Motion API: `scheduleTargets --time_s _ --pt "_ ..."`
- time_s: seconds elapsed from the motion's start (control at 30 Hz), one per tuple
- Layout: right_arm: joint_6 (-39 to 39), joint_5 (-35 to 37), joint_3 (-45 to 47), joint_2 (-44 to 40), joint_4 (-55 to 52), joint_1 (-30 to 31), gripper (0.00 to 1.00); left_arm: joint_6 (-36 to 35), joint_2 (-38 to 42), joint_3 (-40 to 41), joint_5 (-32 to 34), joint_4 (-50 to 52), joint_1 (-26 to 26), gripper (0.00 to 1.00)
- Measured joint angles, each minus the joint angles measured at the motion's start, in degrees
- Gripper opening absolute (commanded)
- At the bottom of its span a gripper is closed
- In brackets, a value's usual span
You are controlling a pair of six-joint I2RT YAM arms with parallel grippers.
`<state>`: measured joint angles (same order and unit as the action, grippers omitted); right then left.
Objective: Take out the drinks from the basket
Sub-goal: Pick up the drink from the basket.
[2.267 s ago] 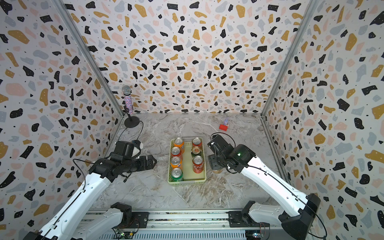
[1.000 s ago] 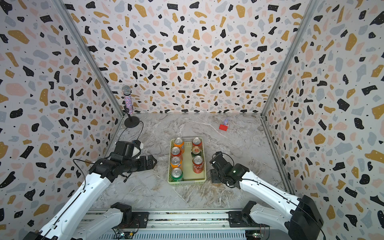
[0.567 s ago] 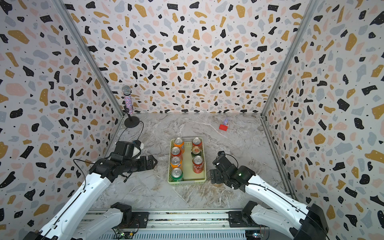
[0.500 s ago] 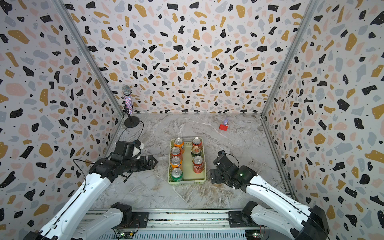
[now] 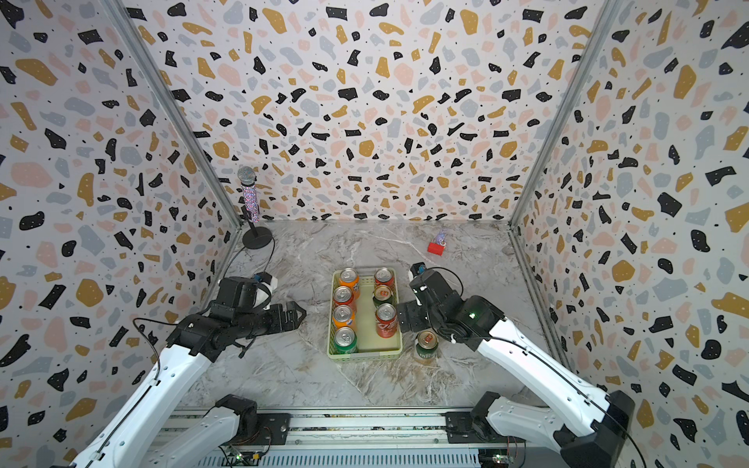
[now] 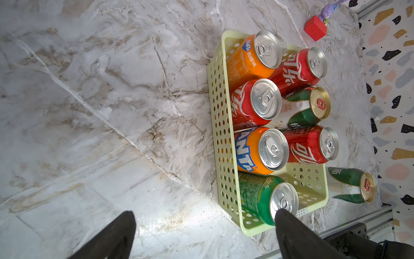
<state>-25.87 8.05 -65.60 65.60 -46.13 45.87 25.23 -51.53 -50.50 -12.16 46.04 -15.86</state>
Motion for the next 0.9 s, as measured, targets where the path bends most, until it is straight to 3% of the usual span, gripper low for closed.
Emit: scheduleTargets --time_s 0.2,0.47,0.9 --pt "0.37 -4.72 -1.51 10.64 0.79 0.0 0.88 0.07 -1.49 0.44 -0.07 -0.31 0.0 1.0" --pt "0.15 -8.44 -1.53 13.62 4.55 0.0 0.88 0.07 0.28 0.63 0.0 -0.28 0.0 1.0" --pt "-0.02 -8.22 -1.68 22.58 7.67 1.09 0.85 0.07 0.31 0.63 -0.04 -0.31 -0.02 1.0"
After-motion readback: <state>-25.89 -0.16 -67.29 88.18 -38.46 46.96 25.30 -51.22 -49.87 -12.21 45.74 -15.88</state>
